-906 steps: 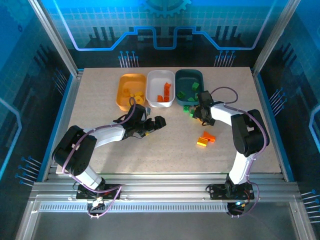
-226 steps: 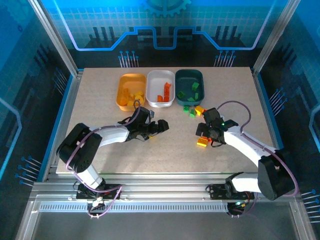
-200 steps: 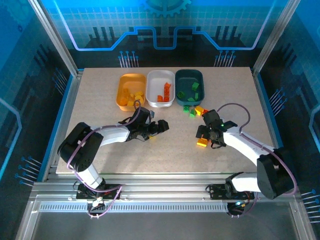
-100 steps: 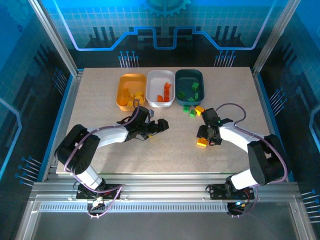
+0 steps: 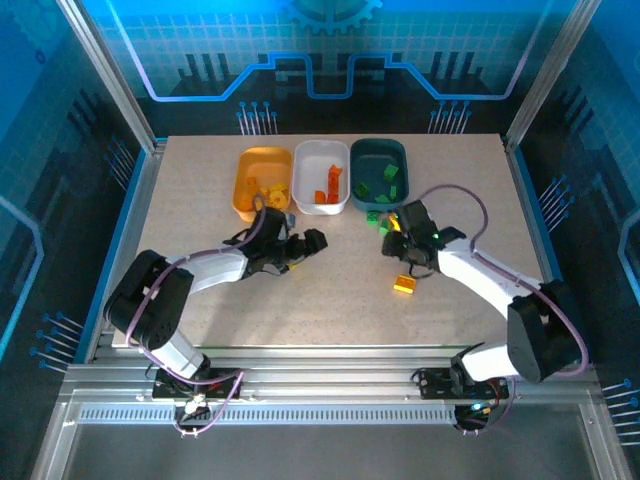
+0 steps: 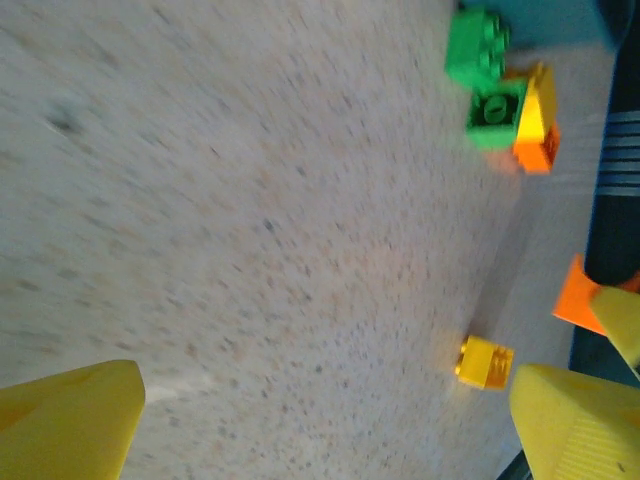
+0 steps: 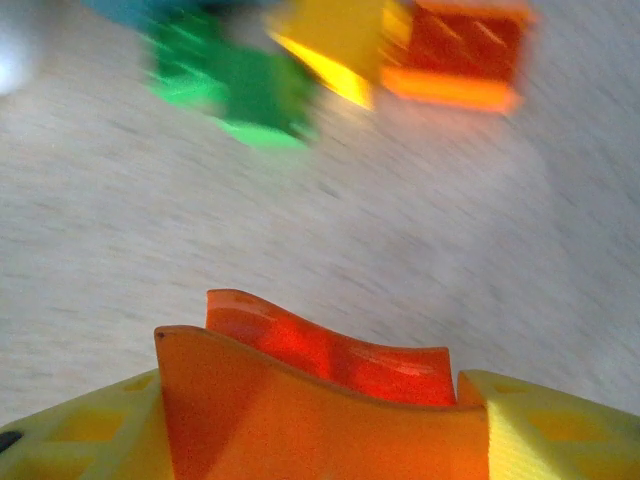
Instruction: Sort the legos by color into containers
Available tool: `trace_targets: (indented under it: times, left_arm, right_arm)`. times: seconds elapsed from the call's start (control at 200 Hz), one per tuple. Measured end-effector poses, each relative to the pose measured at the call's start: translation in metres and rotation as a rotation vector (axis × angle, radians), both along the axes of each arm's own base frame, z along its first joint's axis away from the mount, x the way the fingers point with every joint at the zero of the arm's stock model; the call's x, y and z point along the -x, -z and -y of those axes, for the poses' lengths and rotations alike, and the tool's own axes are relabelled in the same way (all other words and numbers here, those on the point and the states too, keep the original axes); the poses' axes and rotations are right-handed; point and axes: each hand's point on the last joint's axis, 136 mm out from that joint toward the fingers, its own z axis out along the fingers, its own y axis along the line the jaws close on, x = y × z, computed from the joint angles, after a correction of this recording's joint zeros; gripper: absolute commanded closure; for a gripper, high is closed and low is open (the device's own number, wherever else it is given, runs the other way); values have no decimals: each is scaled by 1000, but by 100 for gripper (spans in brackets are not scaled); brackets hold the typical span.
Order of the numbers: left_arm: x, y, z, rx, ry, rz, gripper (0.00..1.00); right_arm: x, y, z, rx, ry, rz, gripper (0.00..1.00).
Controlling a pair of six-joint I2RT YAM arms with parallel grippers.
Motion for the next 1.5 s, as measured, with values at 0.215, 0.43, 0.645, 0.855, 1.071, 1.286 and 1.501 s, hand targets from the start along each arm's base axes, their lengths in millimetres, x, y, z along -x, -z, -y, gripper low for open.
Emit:
trace_targets:
  times: [0.215,0.43,0.645,0.855,1.071,1.286,1.501]
  left_arm:
    - [-14,18,-99,113,-331,-97,4]
    - [-1,12,-99,156,-317,-109,2]
    - [4,6,-94,180,-281,-109,2]
    - [2,-3,-88,198,-250,-102,2]
    - [-2,-12,-75,200,-212,-78,2]
    - [3,-26,-25,157,-51,-20,2]
    - [12,-32,36,106,117,35,2]
  right_arm:
    - [-91,-46,-117,-76,-205,184,39]
    - [-170,-30,-178,-87,-268,213,36]
    - [-227,-13,-200,-112,-303,183,27]
    - [-240,-10,-186,-71,-296,144,23]
    - [-190,4,-151,-7,-273,62,21]
    - [-102,-33,-60,13,-117,121,14]
    - [-73,13,76,4,236,37,15]
